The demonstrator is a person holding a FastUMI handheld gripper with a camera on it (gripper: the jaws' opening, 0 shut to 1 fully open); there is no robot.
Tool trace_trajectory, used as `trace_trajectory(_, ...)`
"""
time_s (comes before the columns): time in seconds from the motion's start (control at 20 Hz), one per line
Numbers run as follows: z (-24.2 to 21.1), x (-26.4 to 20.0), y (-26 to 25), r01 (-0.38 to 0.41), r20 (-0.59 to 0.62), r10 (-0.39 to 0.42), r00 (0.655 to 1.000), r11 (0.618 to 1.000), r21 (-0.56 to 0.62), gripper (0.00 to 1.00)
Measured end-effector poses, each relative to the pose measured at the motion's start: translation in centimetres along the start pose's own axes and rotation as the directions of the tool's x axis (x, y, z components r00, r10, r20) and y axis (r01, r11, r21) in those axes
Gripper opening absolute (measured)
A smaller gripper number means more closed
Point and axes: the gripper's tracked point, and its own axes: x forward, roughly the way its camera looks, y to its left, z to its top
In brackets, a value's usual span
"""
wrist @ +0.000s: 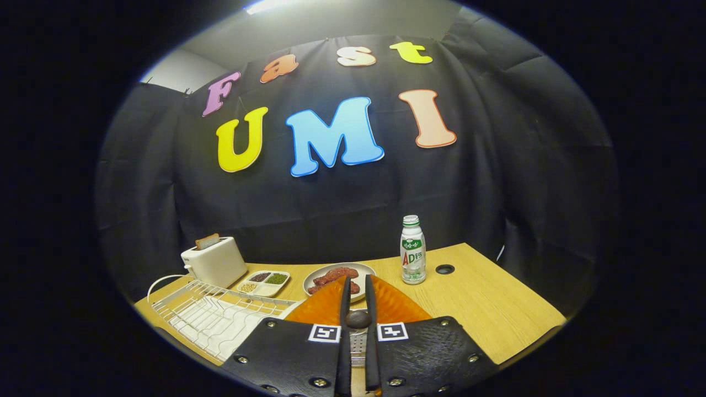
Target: Take the plate from the dish rack, then take the spoon from the basket and place it into the plate.
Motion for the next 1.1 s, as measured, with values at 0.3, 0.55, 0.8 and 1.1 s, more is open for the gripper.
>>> trace_trajectory(0.3,4.8,-7.5,3.3,-0.071,0.036,0.072,0.997,0.997,-0.028,0.1)
trace_trajectory(0.55,4.6,-13.1,6.5,-0.137,0.015,0.138,0.99,0.99,-0.022,0.1)
trace_trajectory(0.8,1.1,-16.6,9.8,-0.224,-0.074,0.225,0.972,0.974,0.022,0.1)
trace_trajectory(1.1,-3.7,-18.1,14.0,-0.333,-0.165,0.331,0.929,0.943,0.018,0.1)
